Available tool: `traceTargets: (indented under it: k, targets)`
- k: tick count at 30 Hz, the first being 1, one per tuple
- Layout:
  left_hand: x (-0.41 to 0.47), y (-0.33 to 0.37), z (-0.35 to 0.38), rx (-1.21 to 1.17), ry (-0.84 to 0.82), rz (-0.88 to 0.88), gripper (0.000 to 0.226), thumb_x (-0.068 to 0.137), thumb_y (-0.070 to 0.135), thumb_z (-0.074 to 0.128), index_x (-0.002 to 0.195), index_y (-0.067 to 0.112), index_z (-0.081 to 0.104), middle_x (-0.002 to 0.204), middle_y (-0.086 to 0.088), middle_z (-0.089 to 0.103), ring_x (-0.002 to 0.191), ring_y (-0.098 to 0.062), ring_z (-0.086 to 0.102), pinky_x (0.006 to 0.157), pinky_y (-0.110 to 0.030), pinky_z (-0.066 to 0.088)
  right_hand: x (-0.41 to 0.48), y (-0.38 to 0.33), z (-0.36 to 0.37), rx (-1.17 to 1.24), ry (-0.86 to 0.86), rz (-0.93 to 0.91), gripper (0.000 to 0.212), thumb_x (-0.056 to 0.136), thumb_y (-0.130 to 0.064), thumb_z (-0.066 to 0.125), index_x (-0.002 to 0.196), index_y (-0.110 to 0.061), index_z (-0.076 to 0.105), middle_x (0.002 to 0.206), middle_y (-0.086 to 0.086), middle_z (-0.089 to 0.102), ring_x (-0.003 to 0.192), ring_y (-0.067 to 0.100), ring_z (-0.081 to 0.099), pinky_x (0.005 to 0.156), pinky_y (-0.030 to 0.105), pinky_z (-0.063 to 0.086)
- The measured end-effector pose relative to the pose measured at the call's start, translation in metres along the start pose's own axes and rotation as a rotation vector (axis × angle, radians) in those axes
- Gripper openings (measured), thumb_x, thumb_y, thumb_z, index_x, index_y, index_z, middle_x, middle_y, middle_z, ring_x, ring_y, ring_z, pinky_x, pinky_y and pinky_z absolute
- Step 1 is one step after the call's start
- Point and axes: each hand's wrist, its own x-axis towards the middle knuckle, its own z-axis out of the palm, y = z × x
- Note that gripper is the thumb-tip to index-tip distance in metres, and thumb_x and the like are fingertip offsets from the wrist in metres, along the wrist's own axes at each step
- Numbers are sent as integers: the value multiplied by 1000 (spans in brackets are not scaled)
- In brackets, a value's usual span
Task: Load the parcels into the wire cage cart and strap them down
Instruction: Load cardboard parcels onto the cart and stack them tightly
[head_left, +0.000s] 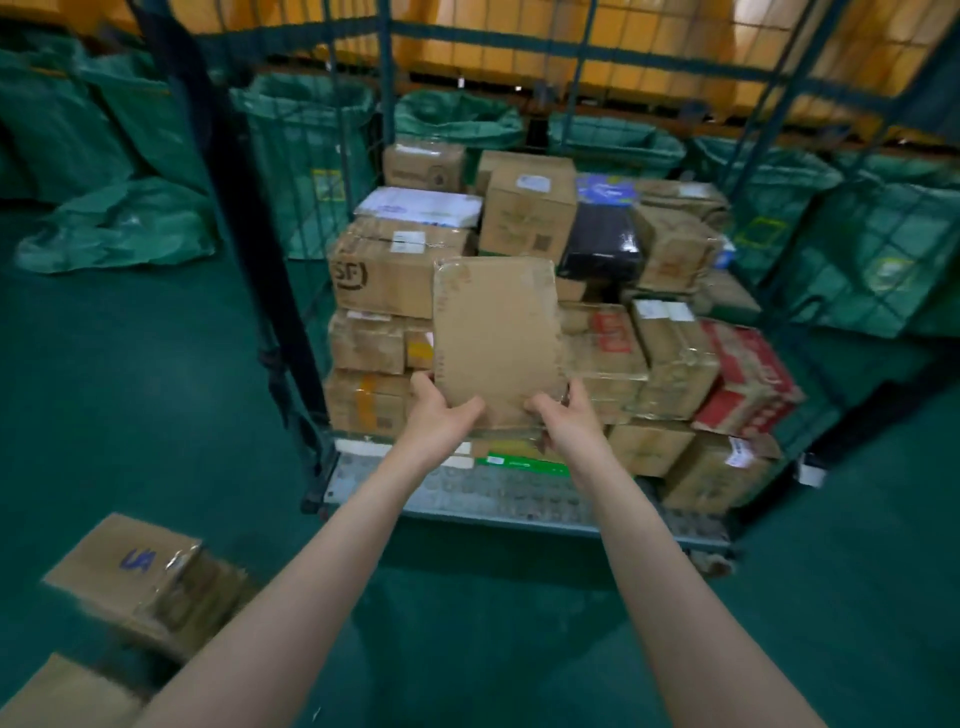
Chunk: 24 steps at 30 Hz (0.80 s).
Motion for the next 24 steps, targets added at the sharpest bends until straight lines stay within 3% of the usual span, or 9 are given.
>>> traceTargets:
  k: [2,3,6,8,12,15,17,20,24]
  targets:
    - [0,5,20,11,-39,-5,55,91,21,56,131,9,20,116,0,44,103,-16,45,85,-28,36,-3,5,-20,9,47,23,29,83,-14,58,109,-17,47,88,-3,57,86,22,57,81,39,47]
    - [1,9,32,27,-63,-6,56,91,21,56,132,9,20,116,0,44,102,-16,45,84,-27,36,-4,7,-31,15,74,32,30,82,-15,58,110,-17,47,91,-1,58,89,22,57,81,39,47]
    - [7,17,55,45,-108,8,59,90,20,58,133,7,19,119,-3,44,102,-15,44,85,-28,36,-2,12,-53,57,122,38,35,83,-15,57,116,-16,46,87,-4,53,75,13,50,65,26,38]
    - [19,24,70,53,-147,8,56,90,18,59,129,8,21,117,-2,44,101,-15,44,83,-27,36,4,13,-67,83,151,42,31,86,-15,55,115,-16,44,81,-8,48,71,9,46,65,25,37]
    - [49,38,94,96,-213,39,49,87,19,63,118,12,25,116,-2,47,101,-16,47,81,-27,38,27,12,-88,102,213,52,33,87,-18,55,118,-15,43,87,-4,51,80,15,50,72,31,39]
    - [77,48,110,123,-272,60,46,86,17,62,112,14,25,113,-2,50,98,-18,51,76,-28,46,49,5,-100,150,289,42,32,88,-17,54,118,-16,45,100,0,57,87,16,53,74,28,41]
    - [97,56,118,149,-310,77,46,86,17,62,111,14,24,115,-4,53,100,-20,52,87,-33,47,62,-4,-104,161,318,29,35,90,-16,53,123,-16,44,104,-1,57,95,18,54,76,27,41]
    - [124,67,128,188,-368,92,52,85,20,61,118,12,22,119,-5,53,103,-21,52,91,-35,45,81,-14,-109,191,348,32,43,91,-18,52,132,-15,41,107,-2,57,95,17,54,72,26,41]
    - [160,77,147,181,-426,106,54,84,19,62,118,15,20,117,-4,52,105,-22,53,91,-37,47,109,-16,-114,219,428,45,50,90,-20,52,138,-17,37,121,1,56,110,22,54,94,36,46]
